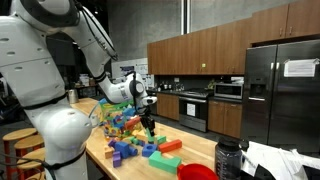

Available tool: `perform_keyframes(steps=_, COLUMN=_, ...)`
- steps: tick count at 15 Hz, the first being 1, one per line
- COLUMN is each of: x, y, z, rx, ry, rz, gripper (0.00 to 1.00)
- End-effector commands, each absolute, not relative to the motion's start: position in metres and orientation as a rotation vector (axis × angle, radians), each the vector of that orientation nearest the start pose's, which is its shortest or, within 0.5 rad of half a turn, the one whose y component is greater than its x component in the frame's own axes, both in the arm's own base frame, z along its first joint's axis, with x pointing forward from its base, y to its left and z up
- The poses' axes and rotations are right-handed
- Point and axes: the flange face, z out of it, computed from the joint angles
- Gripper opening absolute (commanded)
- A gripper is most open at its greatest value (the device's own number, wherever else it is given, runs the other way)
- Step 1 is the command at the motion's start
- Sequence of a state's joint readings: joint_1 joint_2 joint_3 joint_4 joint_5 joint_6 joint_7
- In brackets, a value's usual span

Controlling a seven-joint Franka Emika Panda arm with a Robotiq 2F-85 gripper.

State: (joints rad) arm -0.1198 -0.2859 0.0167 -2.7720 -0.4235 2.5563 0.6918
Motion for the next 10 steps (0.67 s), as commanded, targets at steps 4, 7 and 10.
perform_keyframes(steps=4, x=0.383, y=-0.025, z=0.292, rx=-3.275, ry=0.687, rz=-0.189, gripper=0.16)
perform_keyframes(steps=7, x=0.384, y=-0.019, z=0.28, rx=-3.274, ry=0.656, rz=-0.172, gripper=0.16)
perform_keyframes(steps=10, x=0.385, y=-0.012, z=0.267, rx=-3.27, ry=0.628, rz=-0.167, gripper=0.16)
